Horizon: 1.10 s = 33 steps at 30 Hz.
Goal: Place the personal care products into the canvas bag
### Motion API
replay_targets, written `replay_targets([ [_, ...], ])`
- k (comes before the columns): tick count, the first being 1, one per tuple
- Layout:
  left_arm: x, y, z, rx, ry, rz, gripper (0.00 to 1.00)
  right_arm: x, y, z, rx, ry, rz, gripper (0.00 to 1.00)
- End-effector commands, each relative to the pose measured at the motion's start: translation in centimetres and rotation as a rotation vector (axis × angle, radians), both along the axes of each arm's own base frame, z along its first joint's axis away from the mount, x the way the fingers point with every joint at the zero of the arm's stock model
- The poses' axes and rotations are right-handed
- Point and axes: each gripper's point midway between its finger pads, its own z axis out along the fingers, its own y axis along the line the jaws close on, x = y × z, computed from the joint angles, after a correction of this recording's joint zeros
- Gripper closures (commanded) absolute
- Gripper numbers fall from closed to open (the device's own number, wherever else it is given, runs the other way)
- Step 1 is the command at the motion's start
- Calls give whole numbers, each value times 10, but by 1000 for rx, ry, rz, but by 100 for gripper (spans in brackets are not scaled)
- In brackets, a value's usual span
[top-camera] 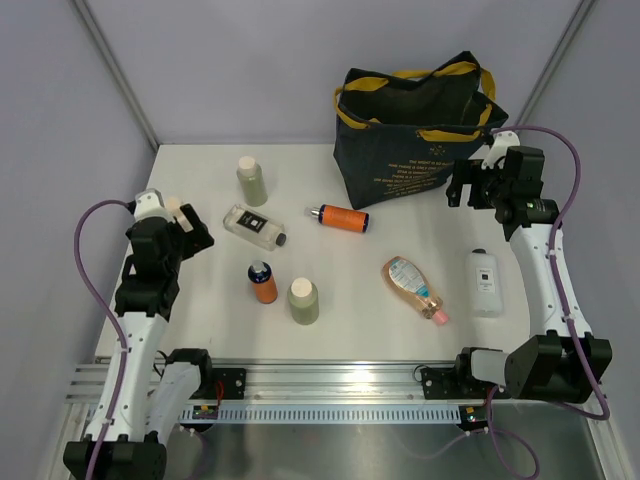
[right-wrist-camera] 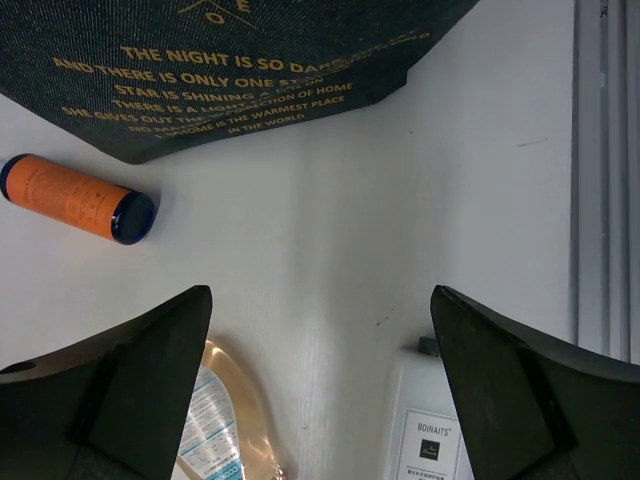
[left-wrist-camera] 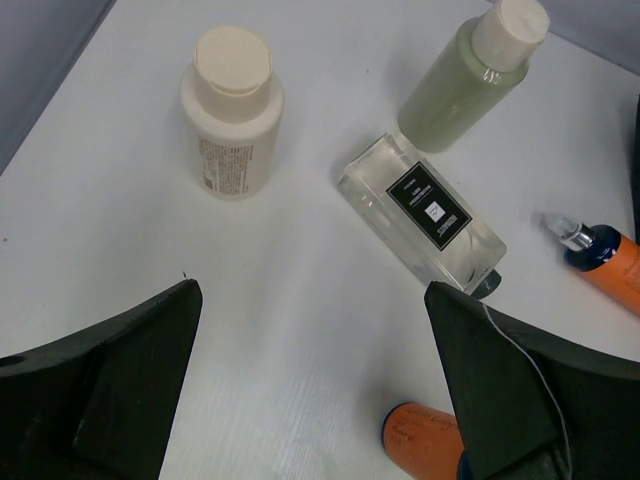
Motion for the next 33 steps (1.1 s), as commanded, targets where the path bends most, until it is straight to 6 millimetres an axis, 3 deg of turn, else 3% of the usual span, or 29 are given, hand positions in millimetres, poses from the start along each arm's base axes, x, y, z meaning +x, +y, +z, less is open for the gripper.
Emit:
replay_targets([
  [1, -1, 6, -3, 10, -15, 29, 1, -10, -9, 20, -55, -65, -29, 1],
  [4, -6, 4, -1, 15, -36, 14, 1, -34, 25, 7, -82, -7, 271, 1],
  [7, -9, 5, 3, 33, -73, 4, 1, -62, 77, 5, 57, -5, 596, 1],
  [11, -9, -3, -4, 18, -81, -38, 1, -75, 97, 8, 119, -42, 728, 0],
  [15, -2, -8, -14, -28, -59, -72, 1, -72, 96, 12, 99, -66, 741, 0],
  [18, 15, 5, -31, -77, 13, -13, 1, -70, 95, 14, 74, -87, 749, 1],
  [21, 32, 21, -28, -72, 16, 46, 1, -68, 95, 15, 64, -103, 758, 0],
  [25, 61, 31, -47, 6, 94, 21, 1, -66, 98, 11, 72, -116, 776, 0],
  [29, 84, 63, -64, 165, 124, 100, 1, -62, 99, 5, 76, -111, 789, 0],
  [33, 110, 86, -56, 274, 64, 156, 1, -61, 99, 3, 64, -110, 811, 1],
])
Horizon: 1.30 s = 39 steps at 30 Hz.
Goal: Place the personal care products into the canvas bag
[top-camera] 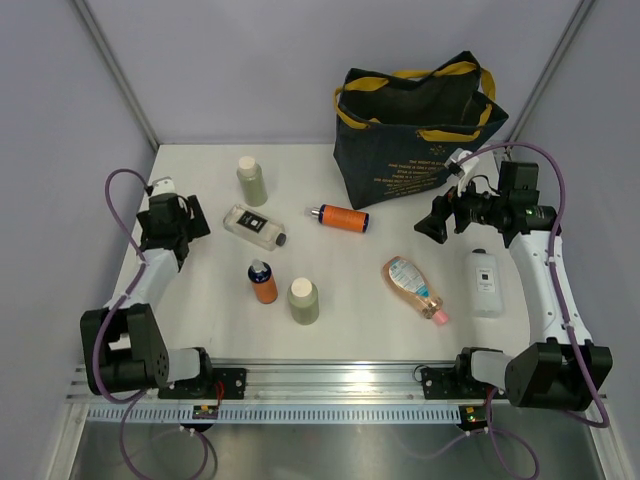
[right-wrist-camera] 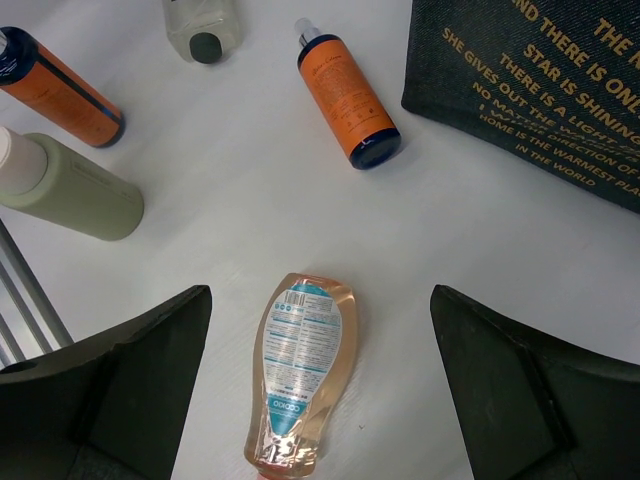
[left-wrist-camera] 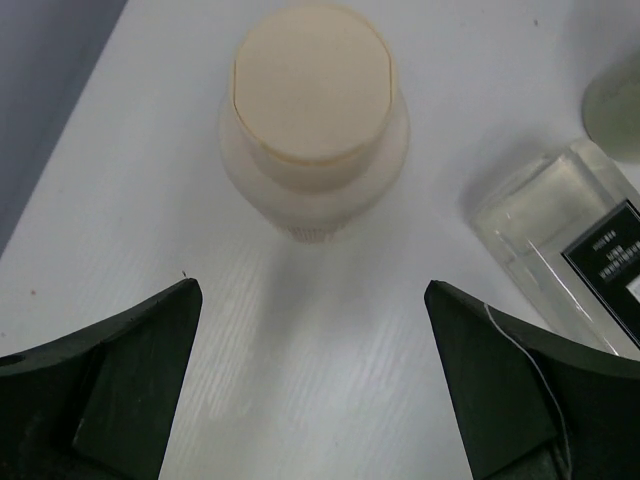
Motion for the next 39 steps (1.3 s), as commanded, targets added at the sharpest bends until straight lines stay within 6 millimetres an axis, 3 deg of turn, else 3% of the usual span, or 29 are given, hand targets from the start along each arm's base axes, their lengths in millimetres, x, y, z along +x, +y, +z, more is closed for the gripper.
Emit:
replay_targets([
  [1, 45, 34, 47, 182, -179, 53, 1, 4, 5, 7, 1, -61, 54, 0],
  [2, 54, 35, 52, 190, -210, 46, 1, 5, 4, 6, 1, -59, 55, 0],
  [7, 93, 25, 34, 191, -214, -75, 1, 7, 5, 5, 7, -59, 59, 1],
  [13, 117, 31, 28, 220, -178, -91, 8, 6, 5, 4, 8, -46, 57, 0],
  [16, 118, 32, 30, 214, -174, -85, 43, 6, 4, 3, 3, -37, 49, 0],
  [17, 114, 32, 30, 213, -173, -80, 58, 6, 3, 4, 4, -36, 44, 1],
  [18, 112, 31, 29, 207, -174, -76, 87, 6, 3, 3, 4, -32, 42, 0],
  [19, 109, 30, 28, 200, -177, -77, 99, 6, 3, 4, 4, -34, 40, 1],
  [23, 99, 9, 36, 89, -201, -119, 100, 6, 3, 5, 10, -26, 29, 0],
  [24, 100, -2, 50, 39, -235, -152, 100, 5, 3, 6, 10, -26, 29, 0],
  [26, 96, -16, 58, -96, -246, -126, 100, 4, 4, 6, 19, -19, 26, 1],
  [27, 98, -20, 74, -181, -282, -82, 100, 4, 4, 7, 25, -15, 25, 0],
  [31, 97, -42, 89, -472, -307, -33, 100, 2, 7, 10, 51, -3, 28, 1],
  [39, 103, -99, 132, -1008, -446, -69, 100, -8, 12, 9, 90, 21, 29, 0],
])
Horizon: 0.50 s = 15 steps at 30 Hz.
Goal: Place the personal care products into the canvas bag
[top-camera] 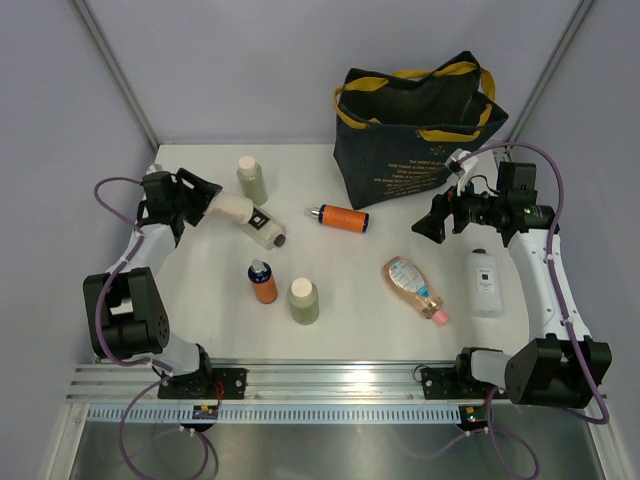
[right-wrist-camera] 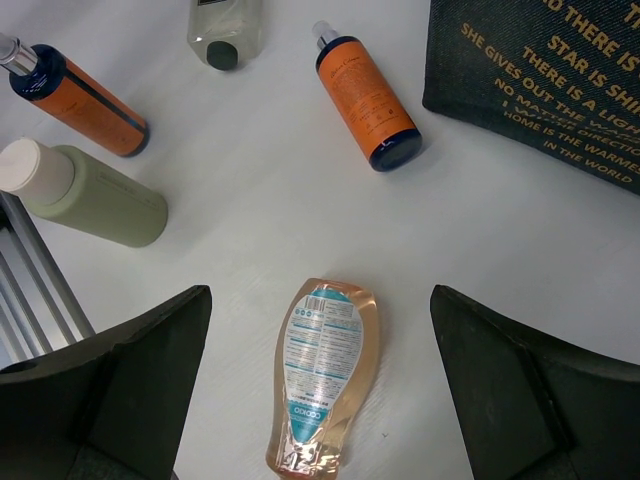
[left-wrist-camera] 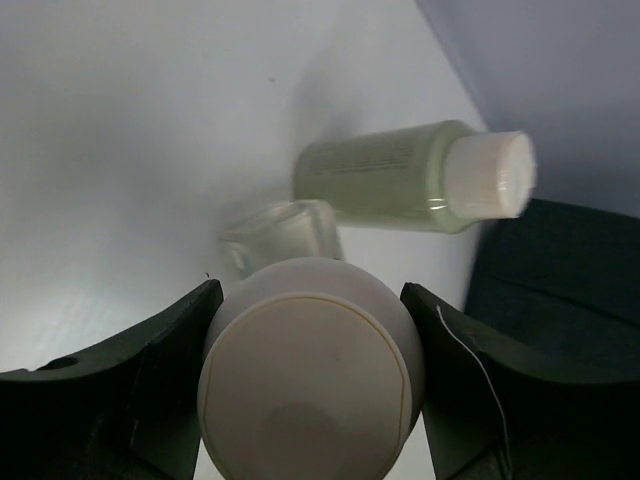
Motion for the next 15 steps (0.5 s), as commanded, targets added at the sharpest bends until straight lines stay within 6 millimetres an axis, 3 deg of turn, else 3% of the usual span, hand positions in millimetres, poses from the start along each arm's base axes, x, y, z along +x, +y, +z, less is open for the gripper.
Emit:
replay_targets([
  [1, 20, -38, 111, -315, -329, -50, 100, -8, 7, 13, 46, -28, 19, 0],
  [9, 23, -111, 178, -543, -416, -155, 100, -12, 10, 10, 76, -4, 17, 1],
  [13, 25, -165, 217, -650, -443, -226, 100, -14, 11, 14, 84, -10, 18, 1],
  [15, 31, -183, 238, -720, -456, -247, 100, -14, 11, 15, 83, -13, 15, 1],
])
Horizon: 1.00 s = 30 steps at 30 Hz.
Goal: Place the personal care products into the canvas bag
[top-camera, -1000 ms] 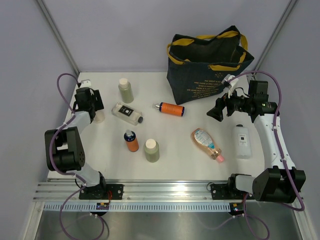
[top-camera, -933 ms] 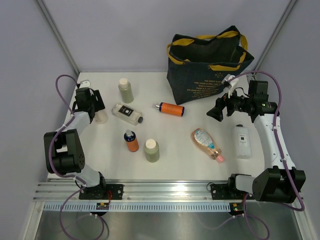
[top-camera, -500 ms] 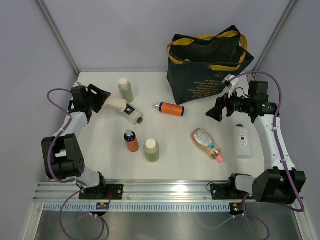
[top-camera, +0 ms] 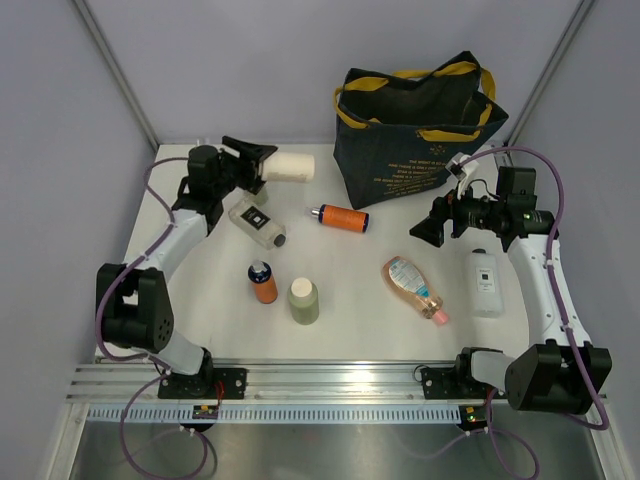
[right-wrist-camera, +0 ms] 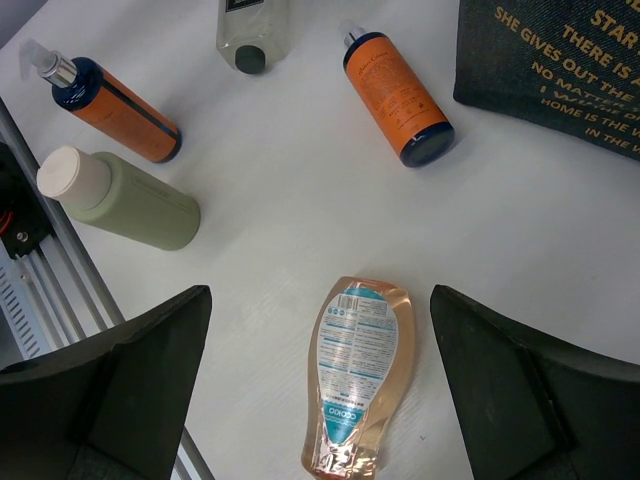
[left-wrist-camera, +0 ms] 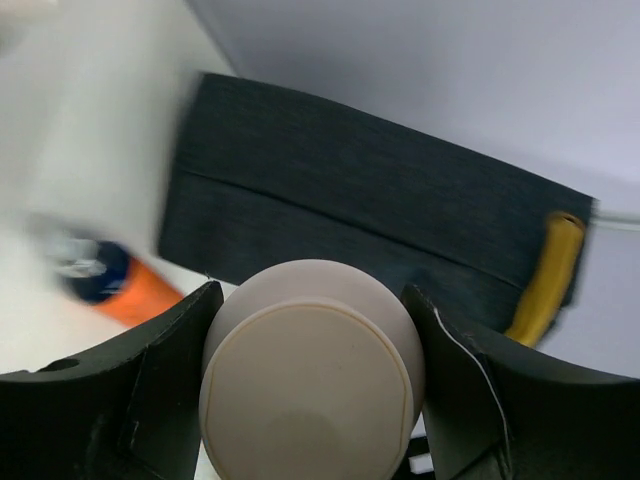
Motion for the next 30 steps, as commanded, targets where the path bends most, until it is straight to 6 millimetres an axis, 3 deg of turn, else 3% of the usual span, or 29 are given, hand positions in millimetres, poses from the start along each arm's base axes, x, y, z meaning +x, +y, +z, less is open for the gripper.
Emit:
replay_targets([
  [1, 6, -44, 146, -252, -324, -75, 100, -3, 4, 19, 27, -69, 17, 0],
  [5, 8, -79, 192, -356, -363, -139, 100, -5, 4, 21, 30, -71, 10, 1],
  [6, 8, -88, 213, -372, -393, -152, 100, -7, 5, 22, 34, -71, 9, 0],
  [9, 9, -101, 242, -375, -419, -163, 100, -9, 5, 24, 36, -76, 7, 1],
  [10, 7, -108, 268, -383, -464, -167, 100, -10, 5, 23, 38, -72, 8, 0],
  [12, 11, -117, 277, -351, -457, -165, 100, -12, 6, 23, 45, -72, 8, 0],
  [13, 14, -126, 297, -356, -493, -166, 100, -12, 7, 23, 48, -70, 10, 1],
  [14, 18, -131, 302, -346, -502, -165, 100, -12, 7, 24, 50, -72, 10, 0],
  [19, 30, -159, 313, -363, -498, -164, 100, -17, 8, 27, 57, -80, 12, 0],
  [20, 38, -165, 305, -347, -492, -154, 100, -17, 8, 26, 56, -83, 13, 1],
  [21, 33, -166, 319, -349, -516, -148, 100, -18, 8, 26, 58, -83, 13, 1],
  [22, 39, -164, 320, -339, -525, -119, 100, -18, 9, 26, 62, -83, 12, 0],
  [27, 66, -174, 281, -175, -502, -84, 100, -18, 10, 31, 73, -101, 13, 1],
  [30, 70, -179, 265, -40, -534, -83, 100, -18, 10, 31, 71, -109, 15, 1],
])
